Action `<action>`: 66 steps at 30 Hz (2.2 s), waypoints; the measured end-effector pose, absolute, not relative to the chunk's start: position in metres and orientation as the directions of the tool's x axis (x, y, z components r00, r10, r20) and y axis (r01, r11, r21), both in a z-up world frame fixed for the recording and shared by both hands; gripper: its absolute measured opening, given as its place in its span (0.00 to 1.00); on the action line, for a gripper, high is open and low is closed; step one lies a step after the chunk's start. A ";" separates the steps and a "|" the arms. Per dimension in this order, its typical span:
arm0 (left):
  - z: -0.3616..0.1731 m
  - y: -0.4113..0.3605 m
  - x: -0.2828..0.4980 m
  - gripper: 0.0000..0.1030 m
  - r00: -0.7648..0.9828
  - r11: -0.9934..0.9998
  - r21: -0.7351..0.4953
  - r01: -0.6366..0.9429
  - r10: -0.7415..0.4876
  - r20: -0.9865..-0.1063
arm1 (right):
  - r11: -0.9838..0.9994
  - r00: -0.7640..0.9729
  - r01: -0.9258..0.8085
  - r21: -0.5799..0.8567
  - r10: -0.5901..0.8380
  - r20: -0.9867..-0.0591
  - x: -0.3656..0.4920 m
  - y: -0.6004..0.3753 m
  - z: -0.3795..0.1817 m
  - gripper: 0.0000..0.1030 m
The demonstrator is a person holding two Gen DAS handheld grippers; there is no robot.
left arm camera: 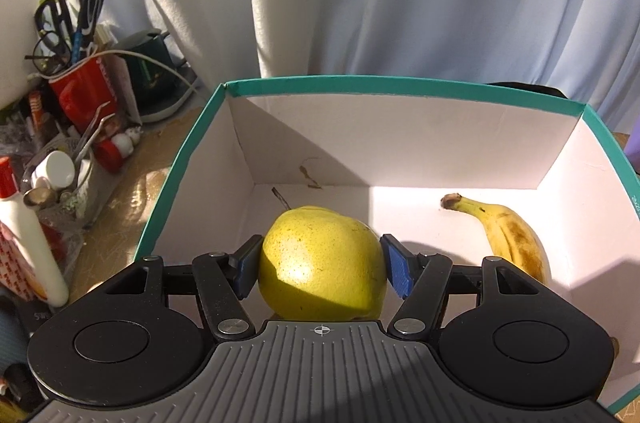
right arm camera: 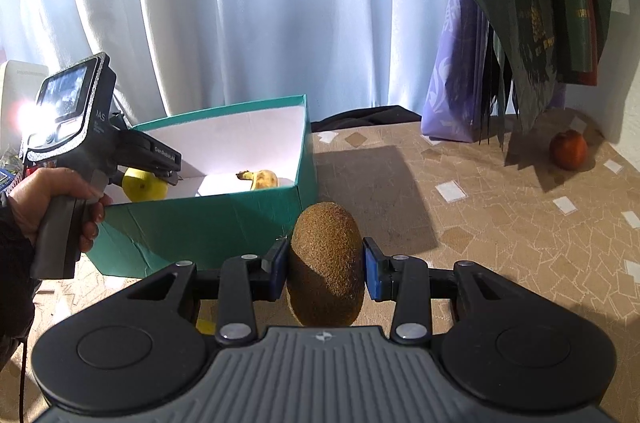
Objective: Organize fruits
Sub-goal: 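Carry the pear into the box with the left gripper while the right gripper lifts the kiwi, then release the pear in the box with the left gripper while the right gripper lowers the kiwi inside, then withdraw both grippers from the box and move the left gripper toward the red strawberry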
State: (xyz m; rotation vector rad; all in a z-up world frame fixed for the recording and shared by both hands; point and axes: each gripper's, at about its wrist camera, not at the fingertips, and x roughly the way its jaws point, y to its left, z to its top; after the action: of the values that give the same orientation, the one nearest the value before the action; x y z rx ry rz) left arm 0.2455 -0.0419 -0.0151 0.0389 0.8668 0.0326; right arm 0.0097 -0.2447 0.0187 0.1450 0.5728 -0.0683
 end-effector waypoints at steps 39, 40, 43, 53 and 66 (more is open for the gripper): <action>0.057 0.021 0.159 0.97 0.762 0.974 -0.120 -0.190 0.069 -0.644 | 0.997 0.841 -0.081 0.009 0.073 -0.536 0.147 -0.197 0.011 0.36; 0.056 0.021 0.158 0.97 0.760 0.974 -0.119 -0.191 0.071 -0.646 | 0.997 0.833 -0.082 -0.001 0.068 -0.549 0.152 -0.195 0.008 0.36; 0.053 0.024 0.155 0.97 0.752 0.973 -0.117 -0.197 0.074 -0.655 | 0.996 0.820 -0.087 -0.027 0.057 -0.569 0.159 -0.189 -0.001 0.36; 0.047 0.020 0.149 0.97 0.739 0.978 -0.096 -0.186 0.075 -0.669 | 0.986 0.810 -0.099 -0.132 0.003 -0.587 0.169 -0.174 -0.009 0.37; 0.045 0.019 0.142 0.97 0.732 0.981 -0.096 -0.168 0.059 -0.678 | 0.992 0.824 -0.099 -0.078 0.038 -0.565 0.155 -0.176 0.003 0.71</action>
State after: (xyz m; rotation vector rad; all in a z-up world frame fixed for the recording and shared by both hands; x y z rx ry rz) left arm 0.1421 0.0193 0.0448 -0.1547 0.7392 0.1252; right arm 0.1554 -0.1758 0.0032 -0.1061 0.5983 0.0729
